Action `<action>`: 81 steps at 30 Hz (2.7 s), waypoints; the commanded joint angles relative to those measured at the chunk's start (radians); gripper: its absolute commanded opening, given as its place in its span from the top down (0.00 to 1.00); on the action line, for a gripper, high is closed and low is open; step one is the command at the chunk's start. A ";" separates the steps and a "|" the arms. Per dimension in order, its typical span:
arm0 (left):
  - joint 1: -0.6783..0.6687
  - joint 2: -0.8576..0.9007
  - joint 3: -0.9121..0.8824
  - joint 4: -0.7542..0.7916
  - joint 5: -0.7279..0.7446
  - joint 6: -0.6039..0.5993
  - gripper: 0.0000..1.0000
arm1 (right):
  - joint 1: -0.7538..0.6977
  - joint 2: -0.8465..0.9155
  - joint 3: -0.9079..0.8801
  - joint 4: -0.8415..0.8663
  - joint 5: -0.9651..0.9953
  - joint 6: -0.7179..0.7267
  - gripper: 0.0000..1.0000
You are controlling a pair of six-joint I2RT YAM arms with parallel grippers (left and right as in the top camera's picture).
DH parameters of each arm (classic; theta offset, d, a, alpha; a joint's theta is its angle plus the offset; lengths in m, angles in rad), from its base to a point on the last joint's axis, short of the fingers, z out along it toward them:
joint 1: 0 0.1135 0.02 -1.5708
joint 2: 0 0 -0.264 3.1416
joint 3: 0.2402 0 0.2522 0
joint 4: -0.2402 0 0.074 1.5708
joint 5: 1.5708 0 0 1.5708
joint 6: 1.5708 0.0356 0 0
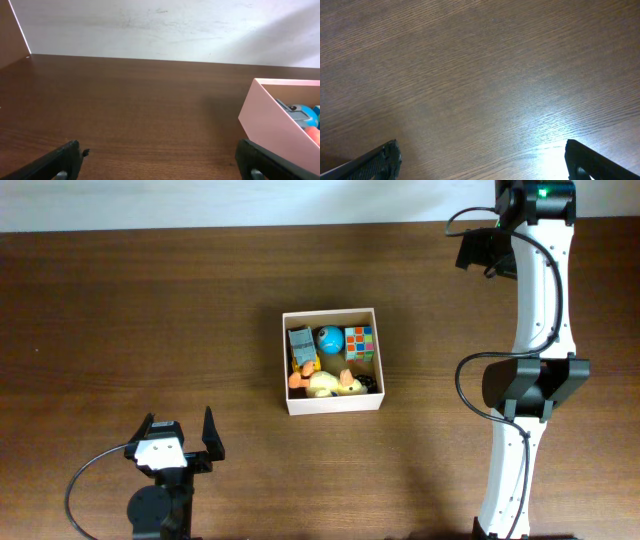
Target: Pack container
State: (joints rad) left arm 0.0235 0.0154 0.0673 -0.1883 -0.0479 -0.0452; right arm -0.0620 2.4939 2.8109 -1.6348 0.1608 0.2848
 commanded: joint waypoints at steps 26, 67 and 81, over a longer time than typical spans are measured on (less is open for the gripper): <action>-0.003 -0.010 -0.012 0.001 0.019 0.019 0.01 | 0.003 0.015 0.004 0.000 0.038 0.005 0.01; -0.003 -0.010 -0.012 0.001 0.019 0.019 0.01 | 0.071 -1.812 -2.007 1.341 -0.238 -0.205 0.01; -0.003 -0.010 -0.012 0.001 0.019 0.019 0.01 | 0.071 -2.353 -2.589 1.489 -0.350 -0.263 0.01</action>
State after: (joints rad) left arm 0.0235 0.0147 0.0635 -0.1913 -0.0402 -0.0448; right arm 0.0021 0.1787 0.2504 -0.1555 -0.1577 0.0376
